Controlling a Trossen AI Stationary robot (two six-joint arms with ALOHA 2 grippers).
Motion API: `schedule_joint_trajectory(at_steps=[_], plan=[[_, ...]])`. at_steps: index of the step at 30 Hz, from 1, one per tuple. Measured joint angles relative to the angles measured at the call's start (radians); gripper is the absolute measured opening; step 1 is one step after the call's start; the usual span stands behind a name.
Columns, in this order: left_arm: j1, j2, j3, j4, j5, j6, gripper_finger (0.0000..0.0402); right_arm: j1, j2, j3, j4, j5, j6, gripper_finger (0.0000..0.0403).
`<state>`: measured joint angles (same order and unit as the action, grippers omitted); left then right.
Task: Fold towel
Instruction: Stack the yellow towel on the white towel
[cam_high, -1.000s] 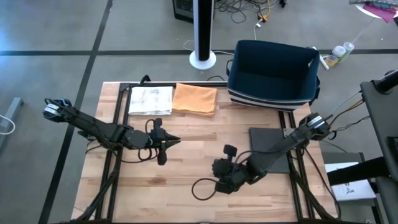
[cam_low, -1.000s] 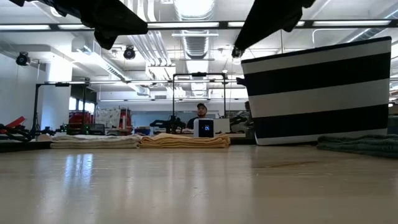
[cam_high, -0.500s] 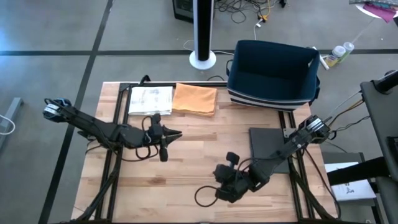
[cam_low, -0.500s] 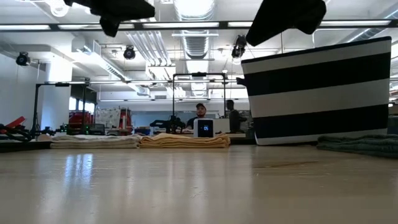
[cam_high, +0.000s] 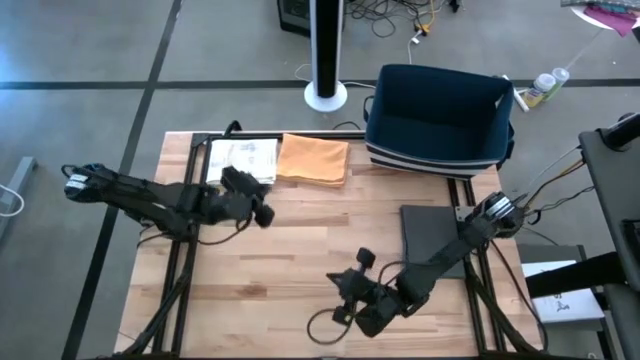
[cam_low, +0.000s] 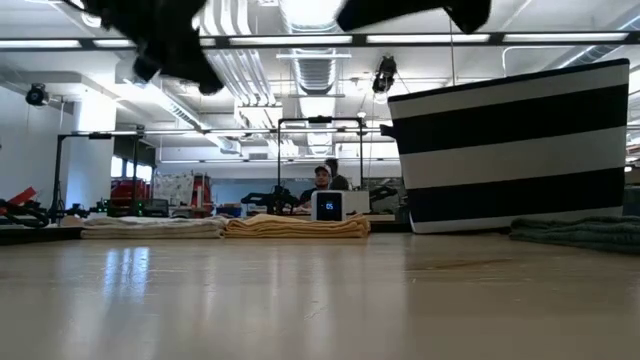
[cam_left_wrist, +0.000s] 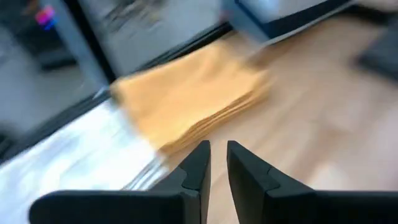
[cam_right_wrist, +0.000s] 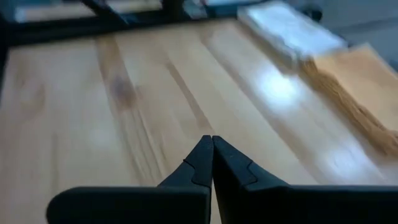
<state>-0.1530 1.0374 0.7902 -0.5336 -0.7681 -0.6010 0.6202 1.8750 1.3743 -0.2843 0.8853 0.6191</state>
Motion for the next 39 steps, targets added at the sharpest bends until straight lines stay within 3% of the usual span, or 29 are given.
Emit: schedule_joint_trajectory(at_steps=[2,5,9,14,18,23,28,30,33,39], plan=[[0.055,0.0,-0.001,-0.095,0.0,-0.078,0.0049,0.001,0.048,0.0,0.078,0.01,-0.05,0.0],[0.12,0.003,-0.008,-0.144,-0.004,-0.068,0.0057,-0.01,0.126,0.0,0.202,0.011,-0.128,0.0],[0.23,0.025,-0.005,-0.129,0.148,-0.078,0.0067,-0.026,0.21,-0.001,0.335,-0.051,-0.189,0.0011],[0.457,0.125,0.001,-0.142,0.257,-0.043,0.0093,-0.046,0.278,-0.001,0.48,-0.146,-0.261,0.0068],[0.598,0.223,0.0,-0.128,0.398,0.066,0.0125,-0.052,0.296,-0.001,0.498,-0.156,-0.245,0.0117],[0.64,0.305,0.0,-0.11,0.444,0.139,0.0165,-0.052,0.297,-0.001,0.5,-0.151,-0.262,0.0157],[0.642,0.336,0.0,-0.103,0.443,0.153,0.0191,-0.052,0.306,-0.002,0.496,-0.118,-0.299,0.0169],[0.642,0.329,0.0,-0.1,0.441,0.166,0.0194,-0.048,0.296,-0.002,0.438,-0.098,-0.331,0.0168],[0.642,0.294,0.0,-0.112,0.44,0.186,0.0195,-0.036,0.226,-0.005,0.212,-0.052,-0.313,0.0163],[0.629,0.179,0.0,-0.11,0.474,0.201,0.0177,-0.011,0.053,-0.005,-0.341,0.095,0.054,0.0151]])
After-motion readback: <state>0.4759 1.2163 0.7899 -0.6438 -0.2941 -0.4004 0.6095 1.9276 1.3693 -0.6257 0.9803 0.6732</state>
